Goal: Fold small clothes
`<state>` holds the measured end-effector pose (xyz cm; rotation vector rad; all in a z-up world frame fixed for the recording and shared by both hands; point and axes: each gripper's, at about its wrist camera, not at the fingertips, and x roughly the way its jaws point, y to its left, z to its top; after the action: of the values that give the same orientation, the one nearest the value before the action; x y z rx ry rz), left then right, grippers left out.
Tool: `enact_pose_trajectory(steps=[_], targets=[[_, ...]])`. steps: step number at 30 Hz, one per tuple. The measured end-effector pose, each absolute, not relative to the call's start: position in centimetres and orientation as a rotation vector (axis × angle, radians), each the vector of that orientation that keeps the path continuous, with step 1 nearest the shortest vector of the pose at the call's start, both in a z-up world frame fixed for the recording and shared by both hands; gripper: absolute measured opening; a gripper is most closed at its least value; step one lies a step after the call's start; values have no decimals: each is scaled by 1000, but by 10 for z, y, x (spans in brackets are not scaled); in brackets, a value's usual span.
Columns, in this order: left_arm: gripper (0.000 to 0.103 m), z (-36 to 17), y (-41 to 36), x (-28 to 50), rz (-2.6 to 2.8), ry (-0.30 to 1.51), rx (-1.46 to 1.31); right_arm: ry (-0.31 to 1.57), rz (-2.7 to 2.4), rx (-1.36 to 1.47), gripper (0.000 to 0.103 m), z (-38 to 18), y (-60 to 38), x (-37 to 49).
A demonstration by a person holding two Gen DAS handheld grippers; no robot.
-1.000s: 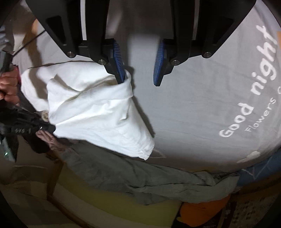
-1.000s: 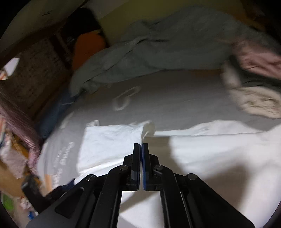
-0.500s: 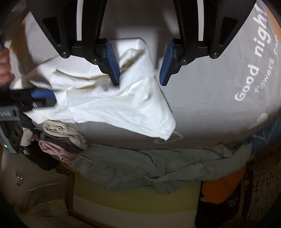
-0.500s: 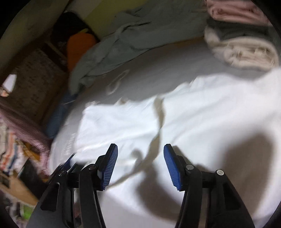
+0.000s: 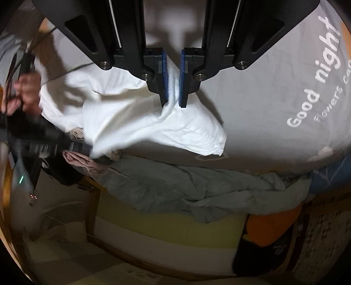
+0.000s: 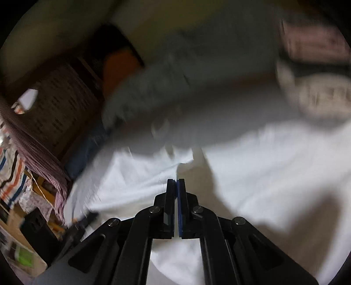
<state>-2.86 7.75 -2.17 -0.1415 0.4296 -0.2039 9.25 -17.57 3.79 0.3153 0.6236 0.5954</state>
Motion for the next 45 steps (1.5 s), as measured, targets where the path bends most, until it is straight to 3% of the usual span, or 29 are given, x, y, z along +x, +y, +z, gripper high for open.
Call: enact_pose_trajectory(steps=[3, 6, 9, 14, 17, 19, 20, 24, 28, 32, 36, 45], targets=[[8, -19, 70, -29, -197, 428, -106, 426, 640, 175, 1, 70, -169, 65], [7, -24, 71, -27, -195, 472, -109, 353, 631, -2, 1, 76, -159, 38], [7, -37, 78, -27, -159, 546, -115, 498, 569, -124, 1, 45, -153, 31], [8, -44, 87, -29, -148, 569, -146, 672, 556, 9, 5, 16, -168, 22], [14, -40, 83, -35, -141, 550, -124, 686, 660, 25, 17, 24, -152, 20], [30, -28, 80, -46, -173, 478, -107, 675, 675, -6, 22, 33, -136, 22], [43, -19, 78, -51, -195, 431, -97, 676, 687, -7, 22, 37, -132, 23], [45, 8, 53, -43, -314, 428, 19, 763, 725, -38, 22, 38, -110, 37], [45, -2, 15, -10, -460, 591, 257, 821, 709, -75, 22, 29, -106, 43], [40, -16, 3, 20, -424, 639, 347, 816, 721, -70, 22, 30, -117, 35], [11, -12, 9, 38, -474, 670, 302, 815, 754, -74, 22, 33, -118, 39], [5, 5, 33, 36, -524, 649, 174, 770, 749, -66, 22, 43, -100, 62]])
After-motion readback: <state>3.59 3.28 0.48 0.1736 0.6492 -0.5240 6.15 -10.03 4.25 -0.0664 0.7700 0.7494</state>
